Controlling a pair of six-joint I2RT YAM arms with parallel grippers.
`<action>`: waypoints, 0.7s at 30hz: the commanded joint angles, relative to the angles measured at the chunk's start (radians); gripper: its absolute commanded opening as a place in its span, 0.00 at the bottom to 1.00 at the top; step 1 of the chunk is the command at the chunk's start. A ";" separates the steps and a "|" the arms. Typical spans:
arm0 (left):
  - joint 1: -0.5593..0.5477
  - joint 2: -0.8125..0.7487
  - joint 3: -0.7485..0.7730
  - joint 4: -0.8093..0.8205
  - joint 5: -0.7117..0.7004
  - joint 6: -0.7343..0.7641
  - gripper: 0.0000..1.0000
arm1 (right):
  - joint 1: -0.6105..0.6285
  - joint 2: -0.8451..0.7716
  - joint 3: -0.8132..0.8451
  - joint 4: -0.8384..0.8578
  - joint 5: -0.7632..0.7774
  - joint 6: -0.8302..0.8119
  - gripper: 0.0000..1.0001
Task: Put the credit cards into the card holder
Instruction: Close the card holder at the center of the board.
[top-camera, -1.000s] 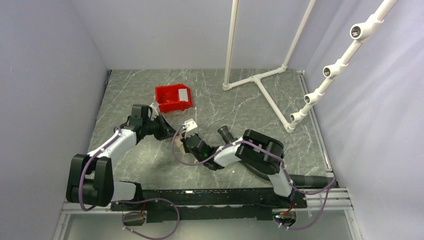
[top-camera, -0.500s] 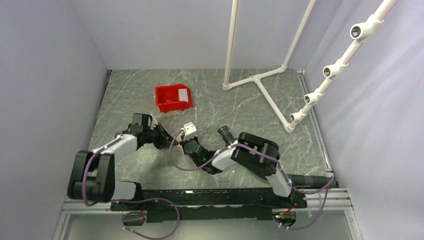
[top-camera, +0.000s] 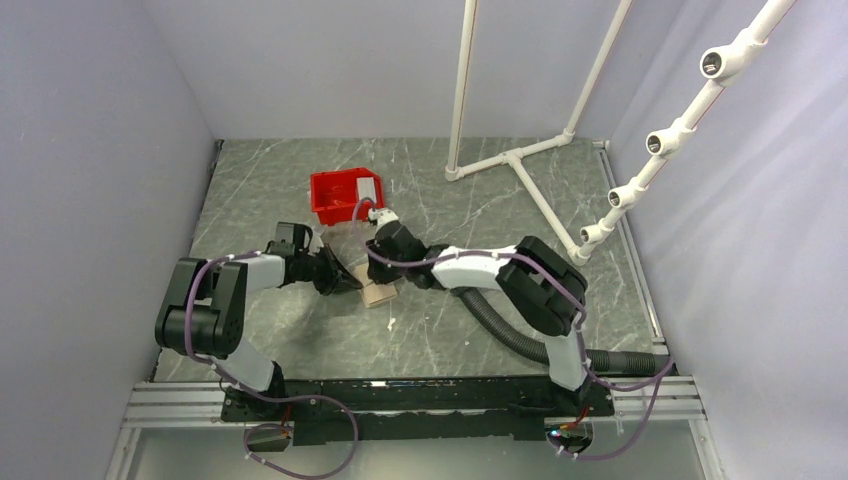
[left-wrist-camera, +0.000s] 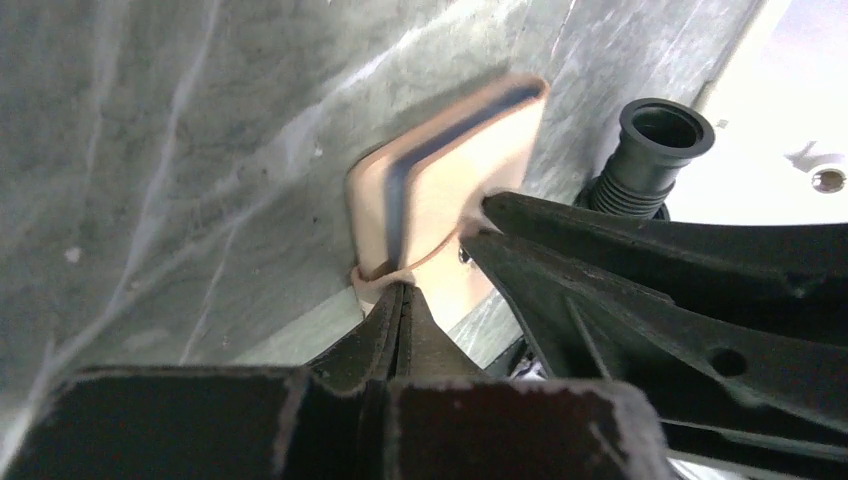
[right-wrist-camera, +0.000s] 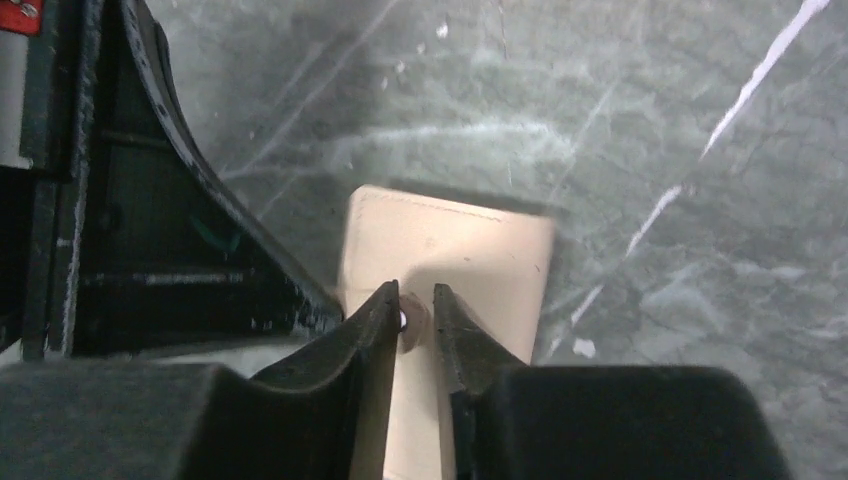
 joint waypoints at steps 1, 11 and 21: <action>-0.004 0.040 0.064 -0.081 -0.118 0.121 0.00 | -0.083 -0.056 0.093 -0.562 -0.266 0.101 0.29; -0.007 -0.022 0.151 -0.236 -0.079 0.205 0.25 | -0.239 -0.067 0.123 -0.578 -0.437 -0.017 0.53; -0.050 -0.070 0.123 -0.181 -0.071 0.113 0.28 | -0.216 -0.109 -0.018 -0.331 -0.486 0.259 0.36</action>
